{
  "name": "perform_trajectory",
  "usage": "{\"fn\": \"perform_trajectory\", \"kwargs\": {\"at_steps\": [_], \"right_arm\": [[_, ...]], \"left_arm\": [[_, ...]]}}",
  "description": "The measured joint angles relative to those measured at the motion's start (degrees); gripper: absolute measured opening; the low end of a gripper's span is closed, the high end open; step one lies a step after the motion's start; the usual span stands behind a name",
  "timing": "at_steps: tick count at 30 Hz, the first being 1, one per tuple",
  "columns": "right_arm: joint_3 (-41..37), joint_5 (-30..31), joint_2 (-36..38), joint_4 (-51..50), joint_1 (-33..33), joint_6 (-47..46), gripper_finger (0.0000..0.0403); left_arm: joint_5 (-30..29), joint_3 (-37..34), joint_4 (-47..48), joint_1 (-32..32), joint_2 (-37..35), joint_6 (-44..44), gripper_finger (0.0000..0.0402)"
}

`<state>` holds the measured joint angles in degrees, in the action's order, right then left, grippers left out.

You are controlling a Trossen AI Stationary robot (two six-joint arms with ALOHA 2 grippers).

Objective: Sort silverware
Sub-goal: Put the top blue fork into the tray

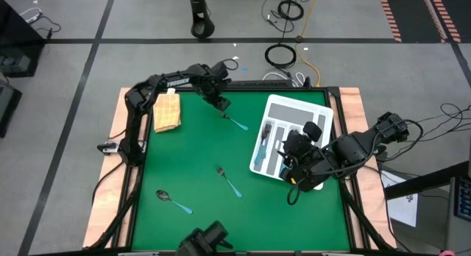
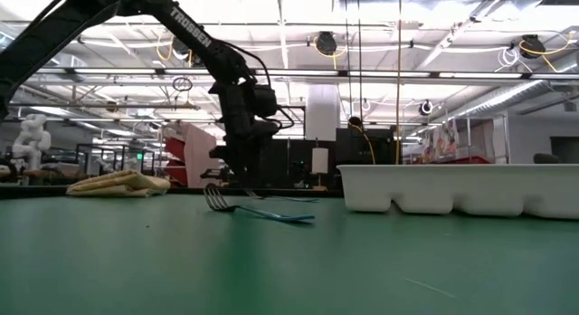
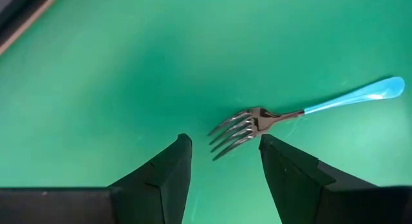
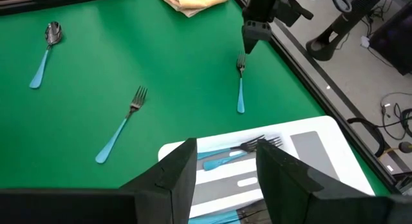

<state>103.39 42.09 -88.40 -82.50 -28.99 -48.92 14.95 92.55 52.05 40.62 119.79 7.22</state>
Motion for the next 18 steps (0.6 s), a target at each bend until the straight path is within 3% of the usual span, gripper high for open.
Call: {"fn": "perform_trajectory", "kwargs": {"at_steps": [18], "right_arm": [[0.0, -0.4, 0.0, 0.4, -0.1, -0.4, 0.0148]], "left_arm": [[2.5, -7.1, -9.5, -0.8, 0.1, 1.9, 0.0190]]}}
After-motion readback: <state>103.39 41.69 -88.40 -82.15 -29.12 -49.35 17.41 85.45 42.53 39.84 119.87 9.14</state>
